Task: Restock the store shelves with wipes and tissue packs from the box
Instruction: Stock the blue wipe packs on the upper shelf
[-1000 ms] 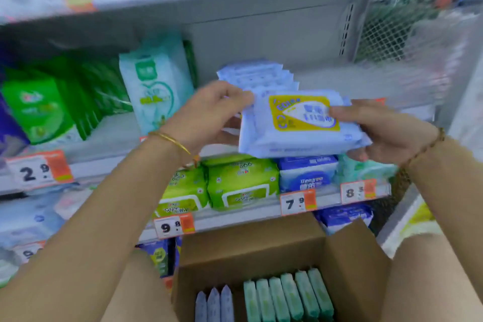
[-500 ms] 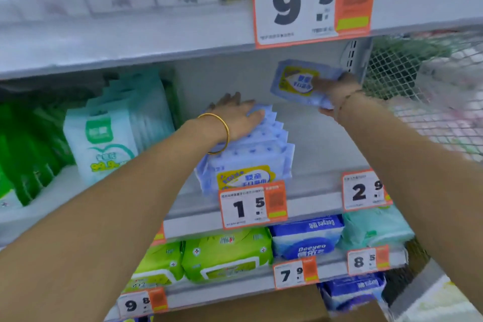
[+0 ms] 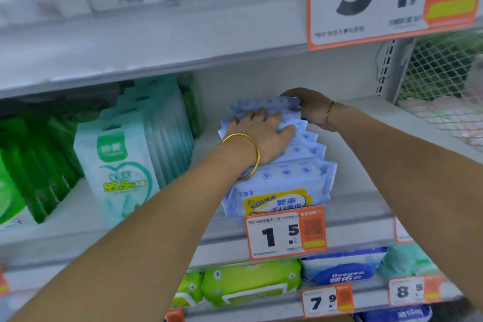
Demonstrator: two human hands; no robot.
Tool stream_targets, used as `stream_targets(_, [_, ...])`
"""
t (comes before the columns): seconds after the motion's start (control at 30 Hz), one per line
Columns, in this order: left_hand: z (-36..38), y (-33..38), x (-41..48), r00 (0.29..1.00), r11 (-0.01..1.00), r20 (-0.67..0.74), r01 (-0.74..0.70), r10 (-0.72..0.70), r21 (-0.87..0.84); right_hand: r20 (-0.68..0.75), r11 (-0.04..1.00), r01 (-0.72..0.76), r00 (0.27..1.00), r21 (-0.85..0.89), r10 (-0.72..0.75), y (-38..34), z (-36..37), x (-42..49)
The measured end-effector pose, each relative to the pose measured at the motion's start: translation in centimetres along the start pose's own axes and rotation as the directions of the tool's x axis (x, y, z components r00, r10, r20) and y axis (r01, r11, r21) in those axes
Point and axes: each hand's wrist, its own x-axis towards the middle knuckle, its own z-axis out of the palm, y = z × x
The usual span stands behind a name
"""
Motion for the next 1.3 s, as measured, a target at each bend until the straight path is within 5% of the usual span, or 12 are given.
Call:
stream_targets(0.2, [0.1, -0.1, 0.1, 1.000, 1.000, -0.004, 0.000, 0.000, -0.003, 0.242, 0.991, -0.034, 0.970, 0.131, 0.001, -0.7, -0.2, -0.6])
stream_targets(0.47, [0.1, 0.0, 0.1, 1.000, 1.000, -0.003, 0.007, -0.007, -0.010, 0.216, 0.978, -0.099, 0.975, 0.185, 0.058, -0.9, -0.2, -1.3])
stream_targets(0.7, [0.2, -0.2, 0.3, 1.000, 1.000, -0.003, 0.006, -0.006, -0.008, 0.056, 0.973, -0.157, 0.987, 0.172, 0.149, -0.6, -0.4, -1.7])
stream_targets(0.83, [0.3, -0.3, 0.2, 1.000, 0.999, -0.020, 0.000, -0.001, -0.040, -0.173, 0.934, -0.162, 0.959, 0.319, 0.226, -1.1, -1.2, -2.7])
stream_targets(0.93, [-1.0, -0.3, -0.6, 0.991, 0.955, -0.132, -0.018, -0.022, -0.295, -0.374, 0.923, -0.070, 0.900, 0.379, 0.222, -2.7, -2.2, -5.6])
stream_targets(1.03, [-2.8, 0.1, -4.0, 0.937, 0.918, -0.347, -0.164, 0.031, -0.362, -0.500, 0.936, 0.113, 0.863, 0.334, 0.075, -5.4, -2.1, -12.3])
stream_targets(1.17, [-0.3, 0.9, -13.9, 0.780, 0.818, -0.618, -0.415, 0.095, -0.398, -0.367, 0.879, 0.238, 0.927, 0.412, -0.079, -7.4, 1.7, -24.0])
stream_targets(1.3, [7.9, 0.6, -23.4, 0.810, 0.812, -0.580, -0.394, 0.086, -0.430, -0.045, 0.897, 0.050, 0.998, 0.439, -0.033, -5.8, 8.9, -30.8])
